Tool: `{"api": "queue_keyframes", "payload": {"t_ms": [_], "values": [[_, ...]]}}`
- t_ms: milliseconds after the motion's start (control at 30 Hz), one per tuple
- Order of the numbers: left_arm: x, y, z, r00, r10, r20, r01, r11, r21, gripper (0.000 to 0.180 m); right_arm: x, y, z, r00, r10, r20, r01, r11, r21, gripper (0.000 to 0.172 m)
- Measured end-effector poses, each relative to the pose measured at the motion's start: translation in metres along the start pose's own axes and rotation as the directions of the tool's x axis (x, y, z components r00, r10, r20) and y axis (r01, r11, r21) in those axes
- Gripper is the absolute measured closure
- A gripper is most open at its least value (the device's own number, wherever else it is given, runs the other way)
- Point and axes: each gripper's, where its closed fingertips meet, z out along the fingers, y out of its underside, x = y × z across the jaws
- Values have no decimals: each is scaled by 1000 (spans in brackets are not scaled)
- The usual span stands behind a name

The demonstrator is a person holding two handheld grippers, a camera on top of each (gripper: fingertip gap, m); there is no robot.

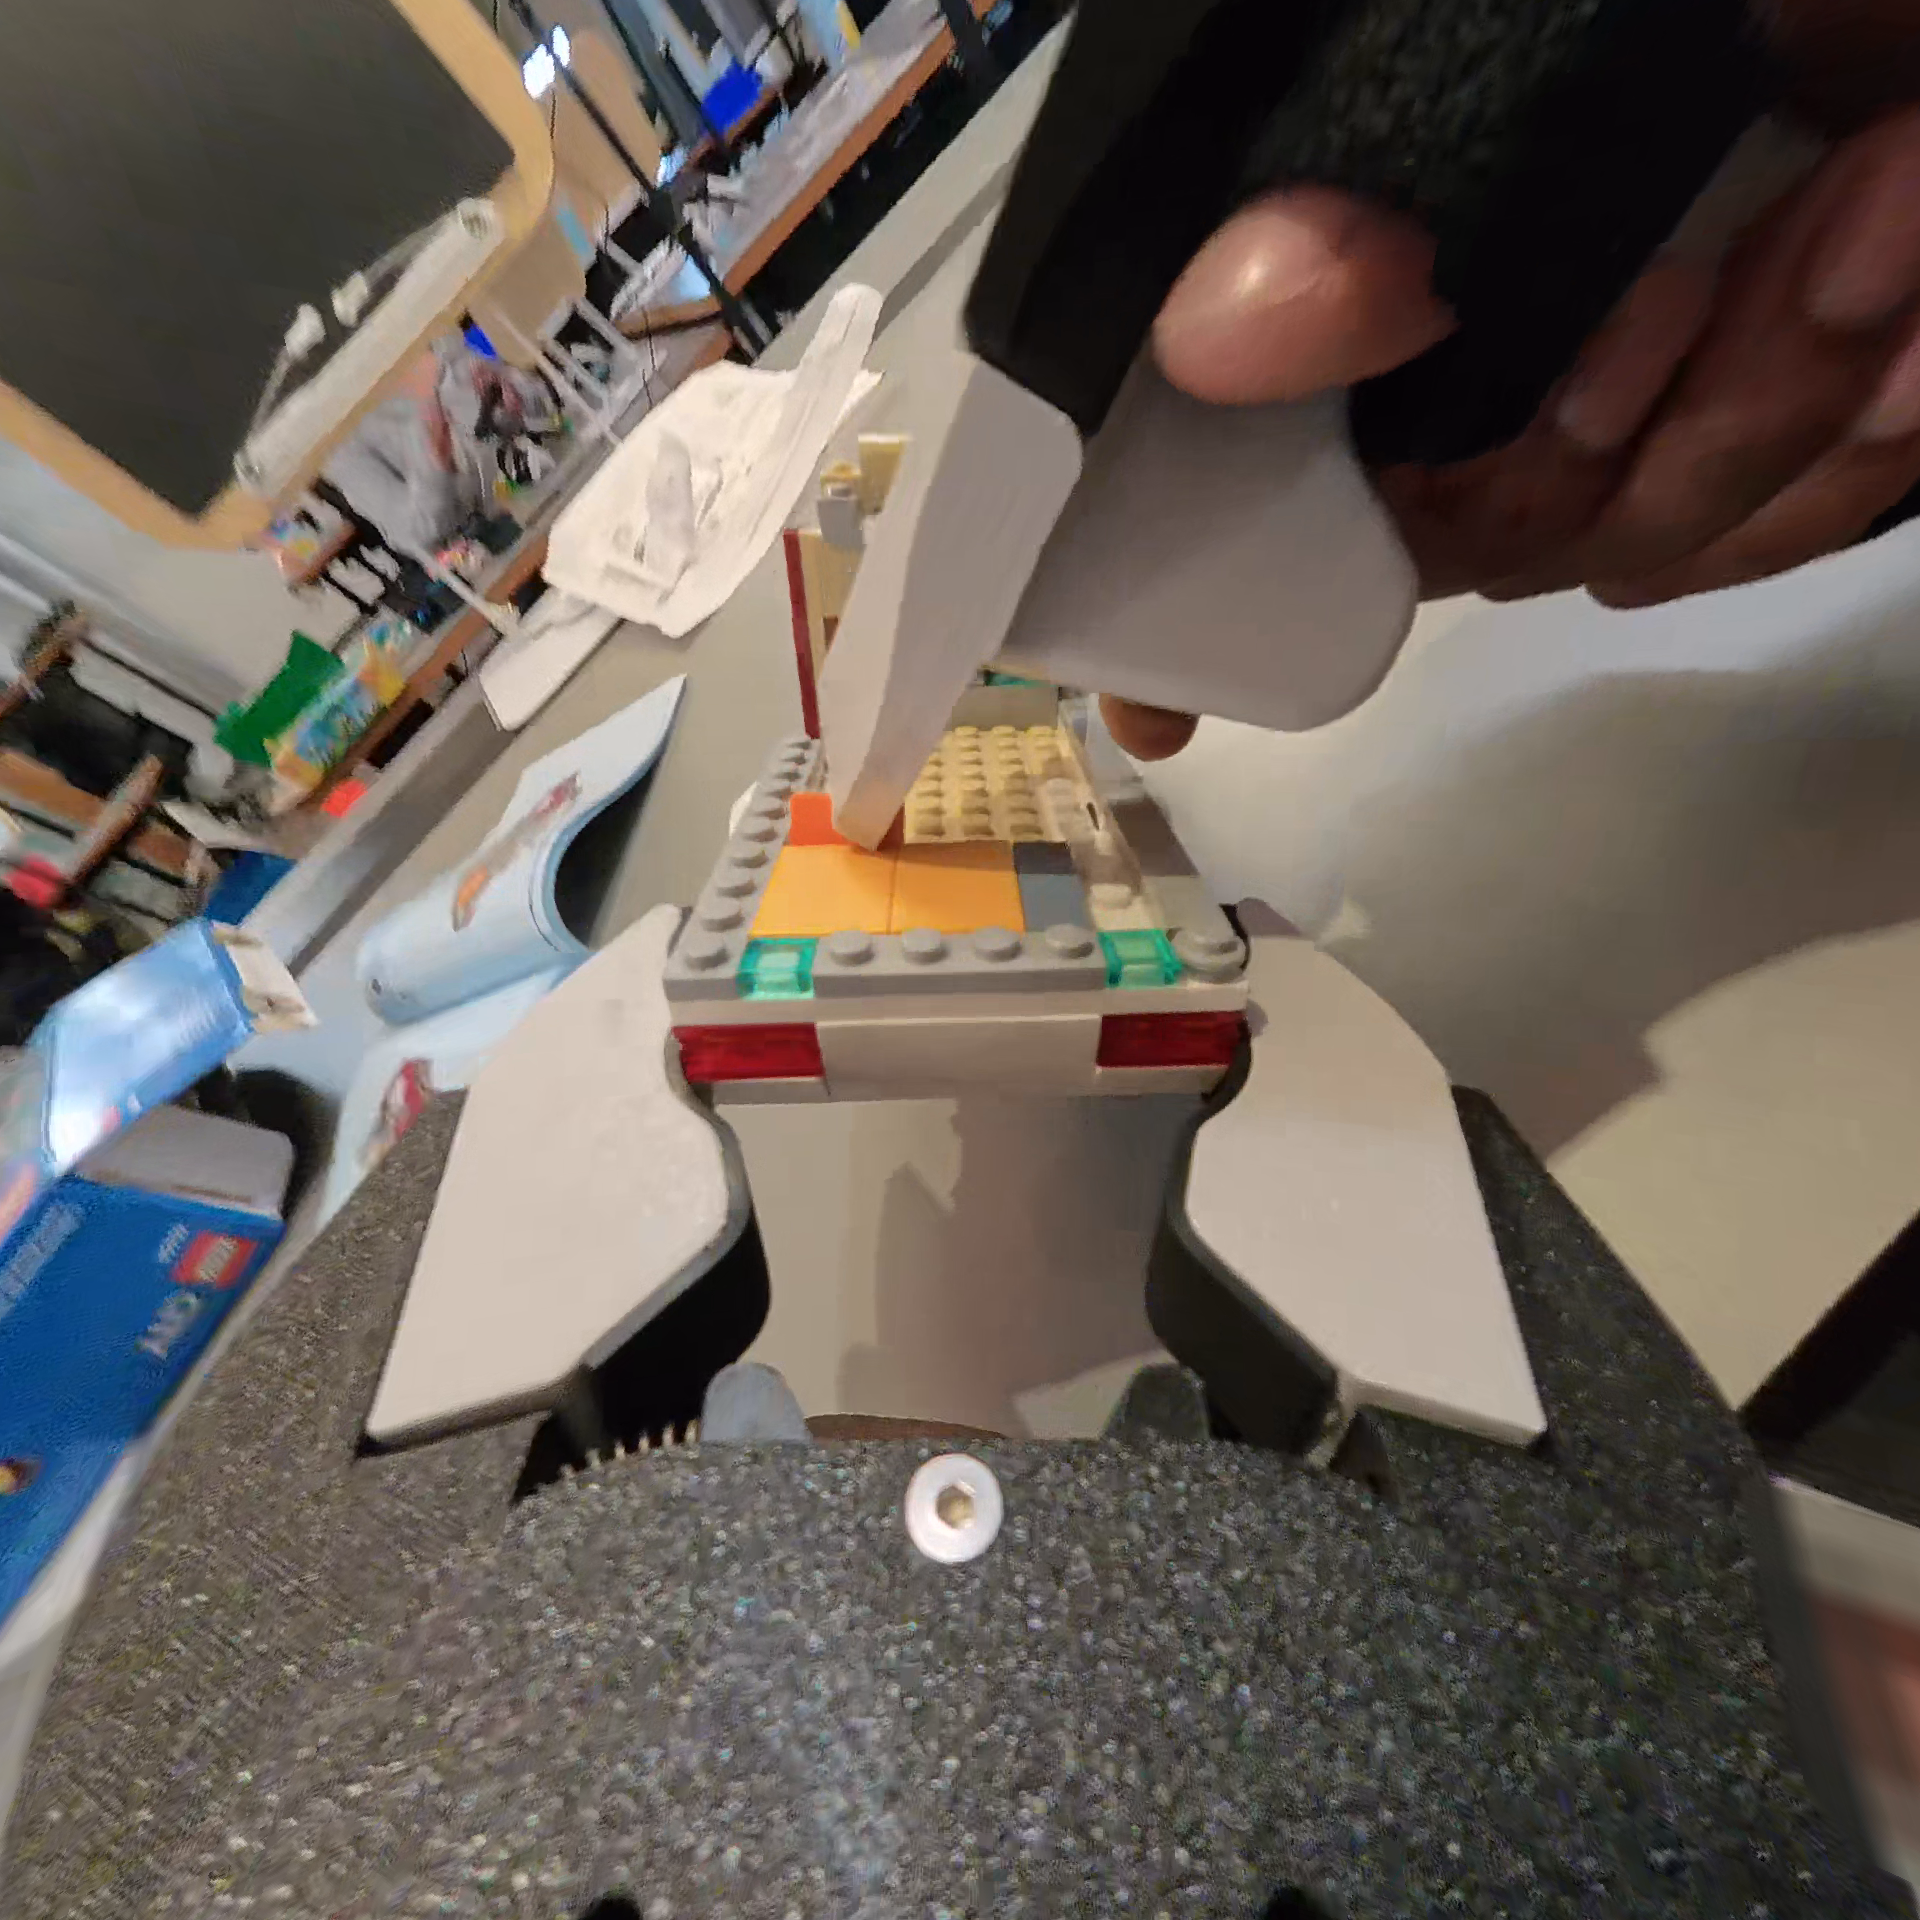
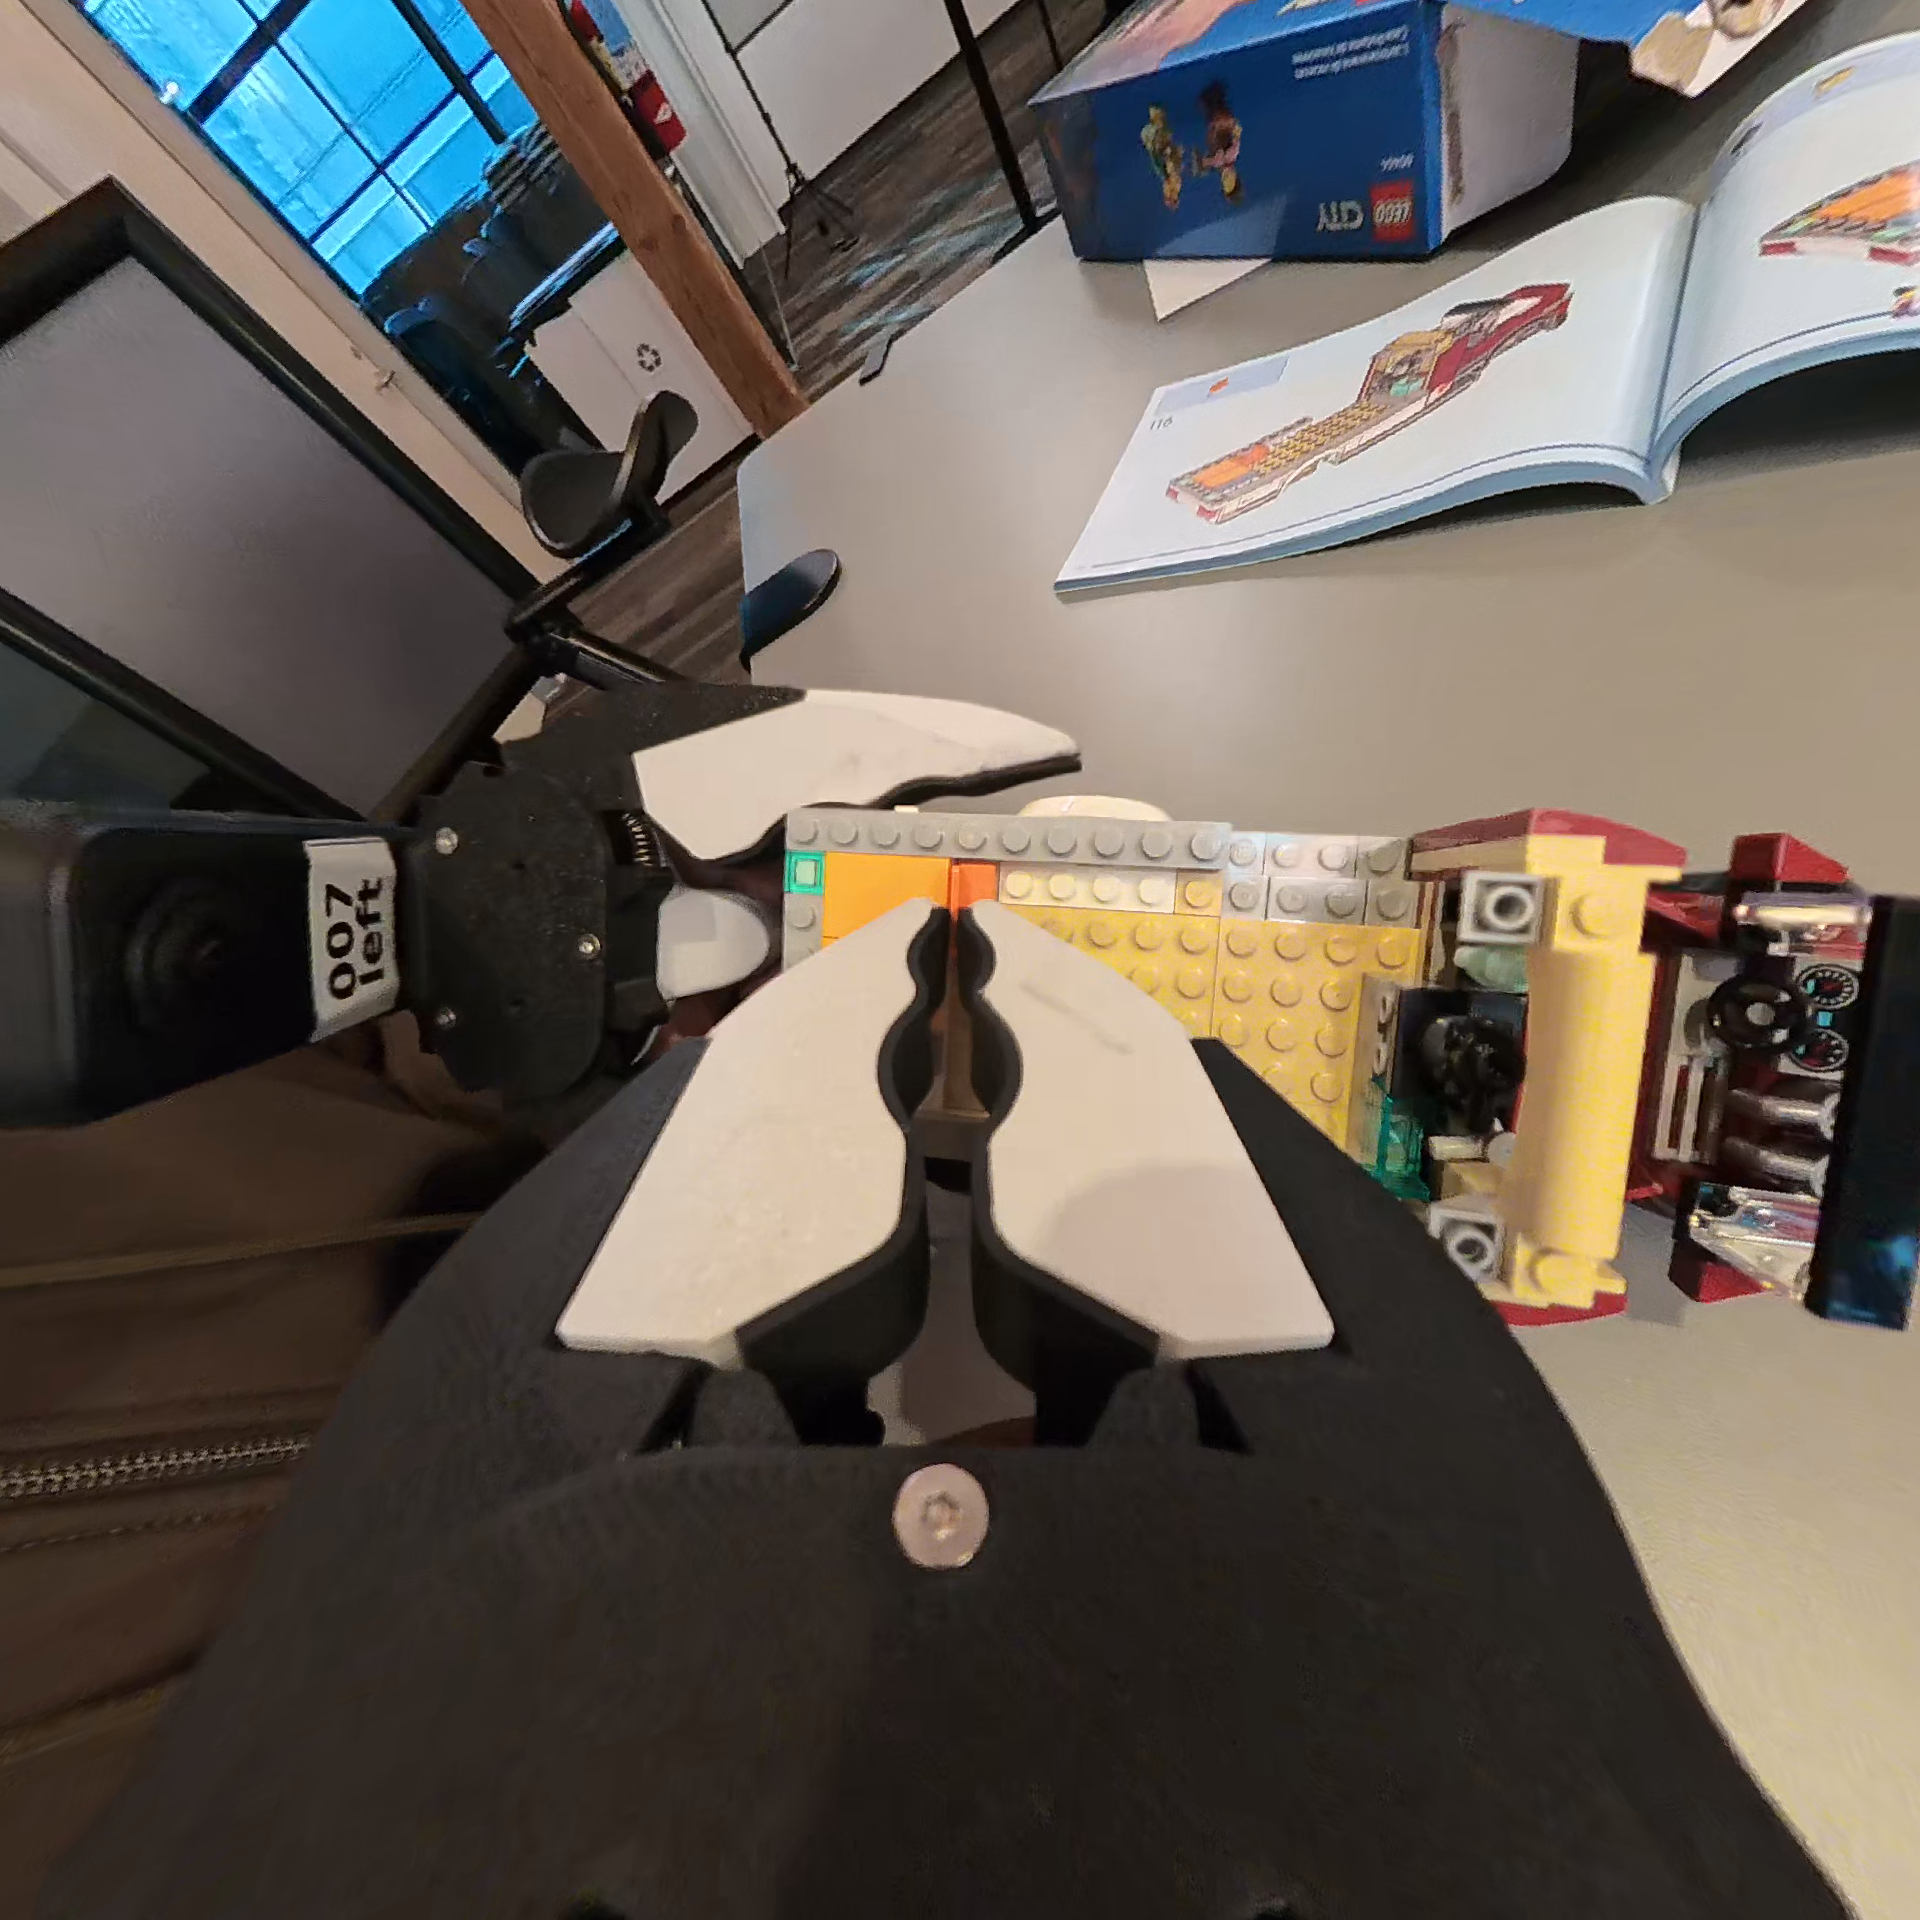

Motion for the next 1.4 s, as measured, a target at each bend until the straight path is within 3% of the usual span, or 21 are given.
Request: {"api": "queue_keyframes", "payload": {"t_ms": [233, 433, 700, 1033, 1200, 1400], "values": [[8, 8, -10, 954, -297, -33, 292, 951, -102, 88, -6, 7, 5, 999, -31, 14, 32, 994, -105, 170], [17, 15, -14, 963, -270, -12, 266, 955, -134, 89, -10, 16, 7, 995, -101, -16, 95, 972, -213, 170], [35, 24, -23, 919, -391, -52, 381, 914, -136, 88, -19, 27, 18, 985, -174, -20, 159, 933, -323, 167], [35, 29, -28, 871, -486, -73, 480, 873, -82, 89, -25, 33, 16, 974, -226, -22, 210, 933, -292, 149], [36, 31, -29, 856, -510, -80, 507, 860, -53, 88, -18, 27, 7, 959, -272, -85, 242, 934, -263, 156], [38, 33, -33, 884, -464, -66, 462, 886, -36, 88, -25, 32, 14, 962, -270, -41, 243, 915, -322, 163]]}}
